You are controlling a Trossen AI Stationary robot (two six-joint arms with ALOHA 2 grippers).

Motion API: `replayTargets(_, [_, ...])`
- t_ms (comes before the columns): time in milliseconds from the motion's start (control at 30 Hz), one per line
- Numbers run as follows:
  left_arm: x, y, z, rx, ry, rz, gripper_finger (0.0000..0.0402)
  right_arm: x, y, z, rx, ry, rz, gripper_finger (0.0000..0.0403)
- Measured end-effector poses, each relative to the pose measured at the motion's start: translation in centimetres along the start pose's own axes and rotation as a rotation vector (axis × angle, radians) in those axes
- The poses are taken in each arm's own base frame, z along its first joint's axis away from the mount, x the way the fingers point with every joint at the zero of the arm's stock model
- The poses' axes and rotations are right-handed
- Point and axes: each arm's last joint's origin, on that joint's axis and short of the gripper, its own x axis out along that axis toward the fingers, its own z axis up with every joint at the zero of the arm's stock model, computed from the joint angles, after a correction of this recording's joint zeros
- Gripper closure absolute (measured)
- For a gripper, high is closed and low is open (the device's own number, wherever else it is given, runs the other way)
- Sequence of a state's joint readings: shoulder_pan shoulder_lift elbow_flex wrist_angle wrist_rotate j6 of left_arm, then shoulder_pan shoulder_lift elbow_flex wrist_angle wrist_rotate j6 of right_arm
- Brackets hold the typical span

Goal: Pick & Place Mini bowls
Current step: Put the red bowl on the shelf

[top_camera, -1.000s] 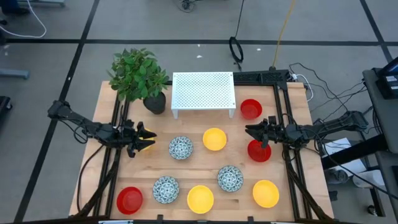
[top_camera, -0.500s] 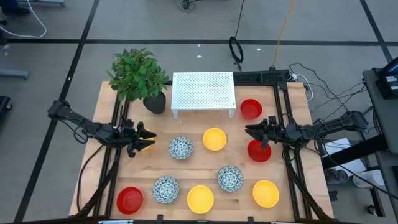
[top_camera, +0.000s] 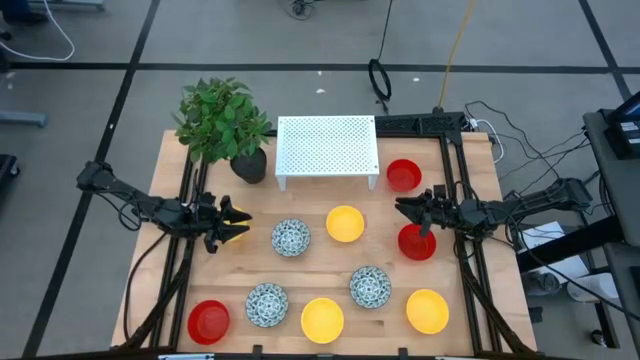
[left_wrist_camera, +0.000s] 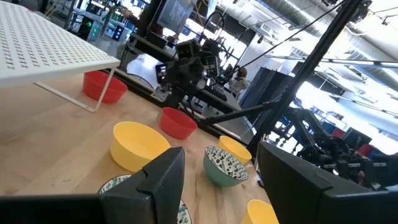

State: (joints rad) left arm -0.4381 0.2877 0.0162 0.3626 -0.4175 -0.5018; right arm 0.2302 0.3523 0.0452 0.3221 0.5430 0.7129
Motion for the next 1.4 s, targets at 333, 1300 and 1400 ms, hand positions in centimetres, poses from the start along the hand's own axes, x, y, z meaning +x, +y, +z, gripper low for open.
replayTargets(333, [0.0, 0.0, 0.0, 0.0, 0.0, 0.0, 0.0195, 0.2, 0.0, 0.6, -0.076, -0.062, -0.008, 0.025])
replayTargets(1300, [0.0, 0.0, 0.0, 0.0, -0.001, 0.0, 0.0195, 2.2, -2.5, 2.7, -0.405, -0.109, -0.425, 0.025])
replayTargets(1400, [0.0, 0.0, 0.0, 0.0, -0.001, 0.0, 0.0195, 2.7, -2.6, 3.2, -0.458, -0.079, -0.428, 0.025])
